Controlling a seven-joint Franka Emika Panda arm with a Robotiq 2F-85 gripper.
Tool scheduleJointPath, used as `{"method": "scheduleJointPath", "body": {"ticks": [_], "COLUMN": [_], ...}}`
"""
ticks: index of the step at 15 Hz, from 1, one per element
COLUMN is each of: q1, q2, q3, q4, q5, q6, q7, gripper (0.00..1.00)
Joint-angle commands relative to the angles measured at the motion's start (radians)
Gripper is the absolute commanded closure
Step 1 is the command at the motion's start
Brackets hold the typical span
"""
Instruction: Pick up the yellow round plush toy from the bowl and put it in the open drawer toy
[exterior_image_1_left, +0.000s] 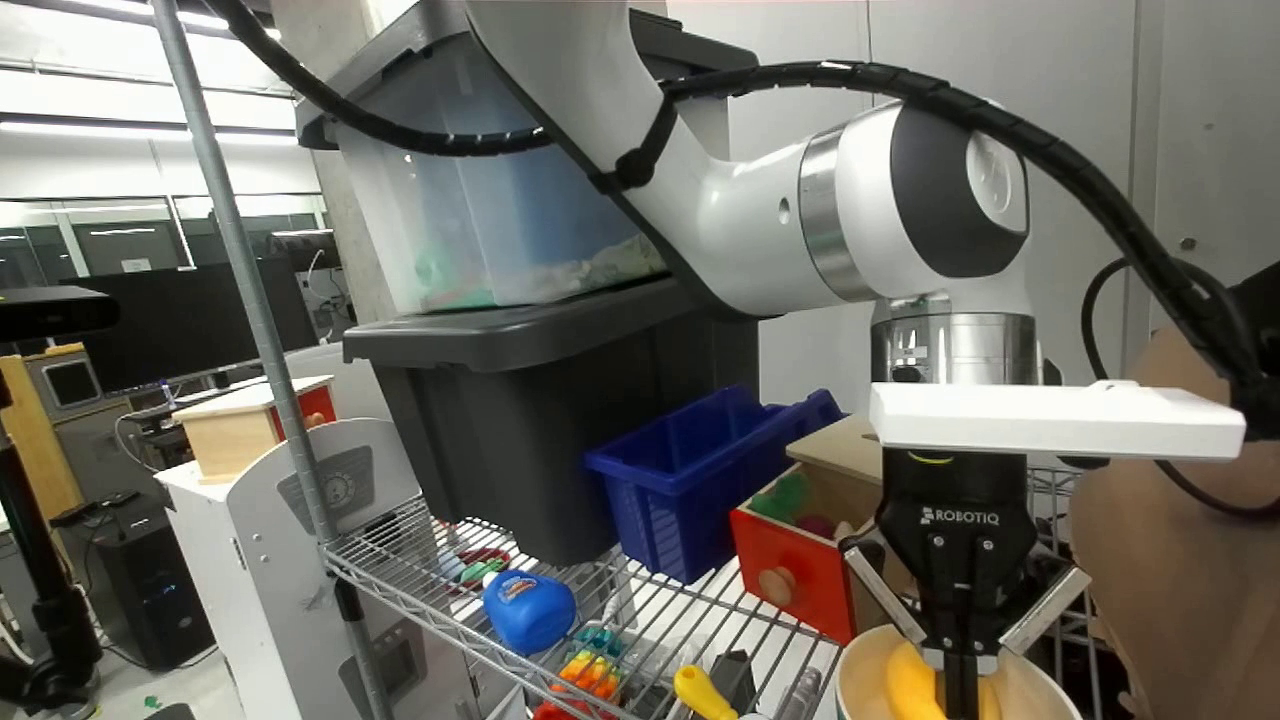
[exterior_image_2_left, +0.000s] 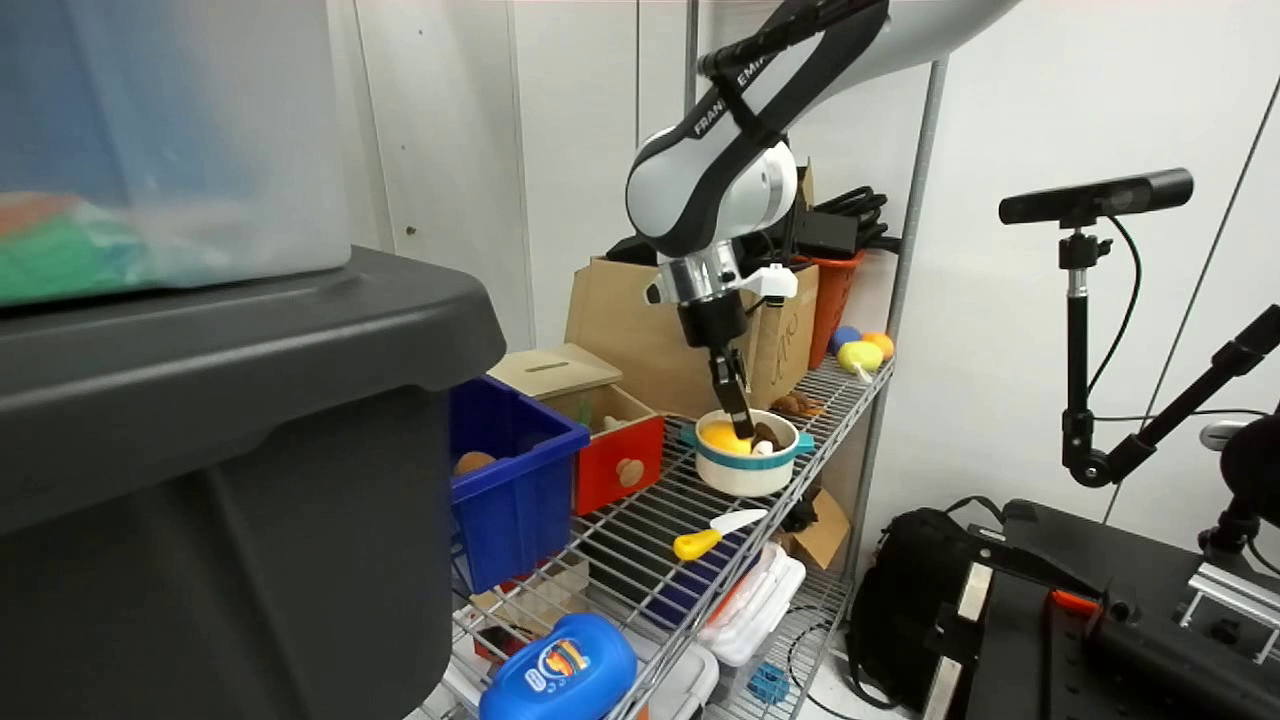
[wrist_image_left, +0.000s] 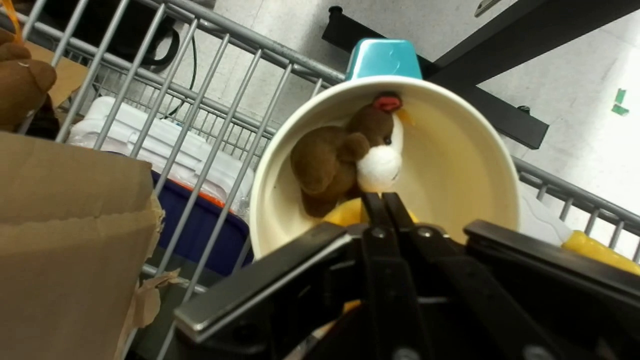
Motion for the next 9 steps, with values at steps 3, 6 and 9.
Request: {"method": "scheduleJointPath", "body": {"ticks": [3, 6, 9], "q1": [0.003, 0.010, 0.016], "q2": [0.020, 0.009, 0.002], "q3": [0.001, 0.000, -0.001], "q4": [0.047, 0.039, 0.035], "q5": [-0.005, -0.008, -0.010], "q6": [-0.030, -0.030, -0.030], "q7": [-0.024, -0.018, -0.014], "gripper": [0.99, 0.99, 0.99]}}
